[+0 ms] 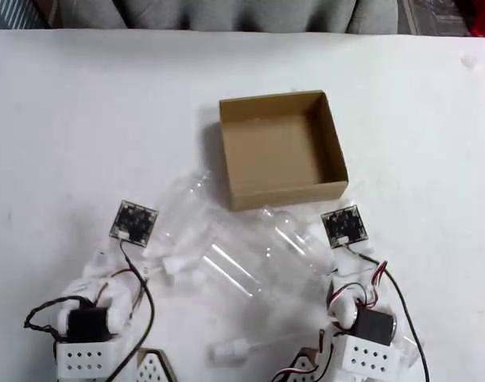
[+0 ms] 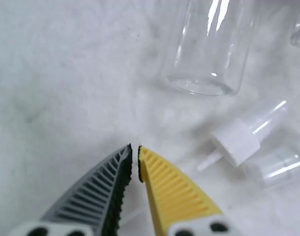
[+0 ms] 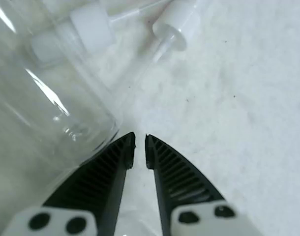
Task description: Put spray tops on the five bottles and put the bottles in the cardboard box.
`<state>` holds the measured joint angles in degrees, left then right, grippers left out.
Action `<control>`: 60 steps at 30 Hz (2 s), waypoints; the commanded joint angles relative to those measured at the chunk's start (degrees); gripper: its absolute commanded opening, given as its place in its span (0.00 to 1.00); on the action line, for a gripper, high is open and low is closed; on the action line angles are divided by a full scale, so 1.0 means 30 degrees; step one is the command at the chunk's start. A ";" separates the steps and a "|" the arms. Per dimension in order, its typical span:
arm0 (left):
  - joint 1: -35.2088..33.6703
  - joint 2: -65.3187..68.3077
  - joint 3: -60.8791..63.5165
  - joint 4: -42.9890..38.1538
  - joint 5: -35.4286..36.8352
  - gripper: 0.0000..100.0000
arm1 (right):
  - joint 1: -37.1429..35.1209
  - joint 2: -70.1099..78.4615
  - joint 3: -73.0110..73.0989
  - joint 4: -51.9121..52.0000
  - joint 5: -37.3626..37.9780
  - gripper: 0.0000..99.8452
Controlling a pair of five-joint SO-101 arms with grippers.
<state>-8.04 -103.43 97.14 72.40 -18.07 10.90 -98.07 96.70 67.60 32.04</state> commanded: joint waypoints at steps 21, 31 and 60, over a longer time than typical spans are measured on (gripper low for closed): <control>-0.0132 -0.0044 -0.0879 -0.0293 -0.0088 0.02 | 0.0044 0.0044 0.0147 -0.0190 0.0117 0.02; -0.0249 -0.0044 -0.4454 -0.0498 -0.0117 0.02 | 0.0513 0.0044 0.0147 -0.0190 0.0117 0.02; 0.4293 2.3810 -2.1509 -0.1231 -0.0147 0.18 | 0.0777 0.0044 0.0147 -0.0190 0.0117 0.02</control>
<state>1.19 -43.56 40.79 72.22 -18.07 12.57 -98.07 96.70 67.60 32.13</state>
